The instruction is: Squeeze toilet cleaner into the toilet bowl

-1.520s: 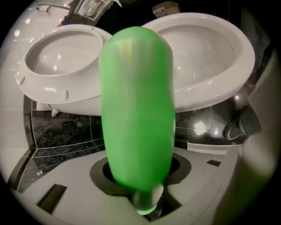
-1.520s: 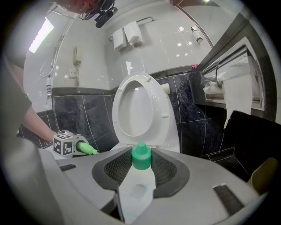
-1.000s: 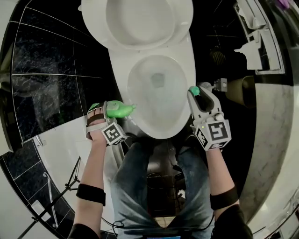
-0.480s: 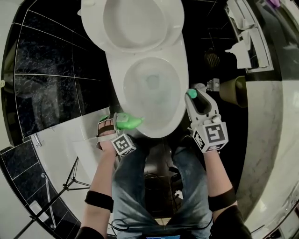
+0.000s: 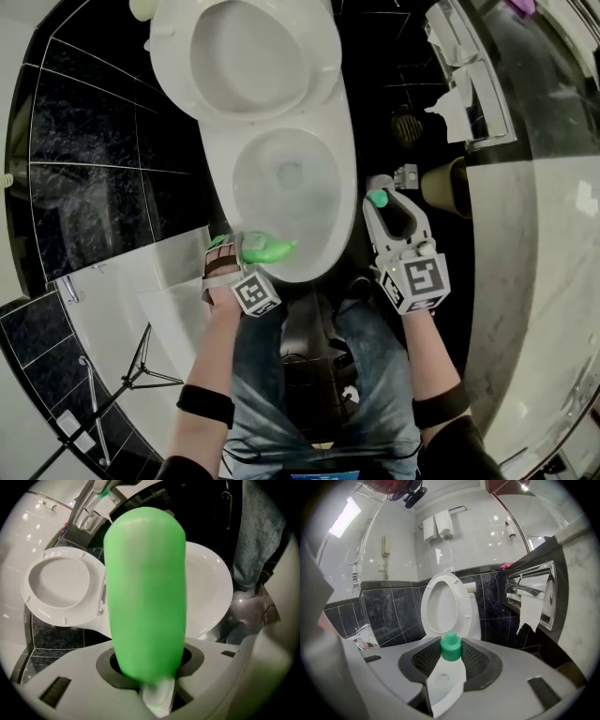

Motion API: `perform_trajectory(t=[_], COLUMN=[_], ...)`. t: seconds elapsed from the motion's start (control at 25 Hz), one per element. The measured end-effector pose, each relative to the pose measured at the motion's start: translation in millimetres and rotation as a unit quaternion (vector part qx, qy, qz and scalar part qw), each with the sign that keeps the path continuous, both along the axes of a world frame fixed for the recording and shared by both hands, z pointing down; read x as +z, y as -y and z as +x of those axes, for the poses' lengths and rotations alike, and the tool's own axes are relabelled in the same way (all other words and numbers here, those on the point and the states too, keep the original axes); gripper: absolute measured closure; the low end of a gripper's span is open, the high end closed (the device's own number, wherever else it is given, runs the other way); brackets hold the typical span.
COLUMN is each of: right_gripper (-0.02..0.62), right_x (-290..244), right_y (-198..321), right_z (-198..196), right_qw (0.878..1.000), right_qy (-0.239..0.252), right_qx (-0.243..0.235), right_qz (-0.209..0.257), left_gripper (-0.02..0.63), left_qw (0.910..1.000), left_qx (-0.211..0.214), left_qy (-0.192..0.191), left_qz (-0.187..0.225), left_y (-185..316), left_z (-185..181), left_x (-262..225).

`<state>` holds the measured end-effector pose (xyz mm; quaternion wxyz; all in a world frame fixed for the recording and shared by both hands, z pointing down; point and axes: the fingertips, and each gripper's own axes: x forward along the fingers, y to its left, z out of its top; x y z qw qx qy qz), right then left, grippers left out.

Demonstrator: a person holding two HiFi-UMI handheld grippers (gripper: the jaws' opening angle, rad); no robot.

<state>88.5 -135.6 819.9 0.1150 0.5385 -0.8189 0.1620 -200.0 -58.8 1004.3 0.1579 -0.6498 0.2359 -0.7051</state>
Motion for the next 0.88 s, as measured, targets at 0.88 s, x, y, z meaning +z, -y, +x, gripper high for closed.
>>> perform_trajectory(t=[0.88], right_gripper=[0.454], right_x=[-130.3], right_y=[7.1], right_z=[-17.8], right_qw=[0.999], right_qy=[0.021], right_qx=[-0.040], right_qz=[0.019], left_gripper=[0.417], left_qw=[0.8960], left_qx=[-0.209], left_qy=[-0.390], left_qz=[-0.042], left_y=[25.1], left_z=[63.0], left_x=[-179.6])
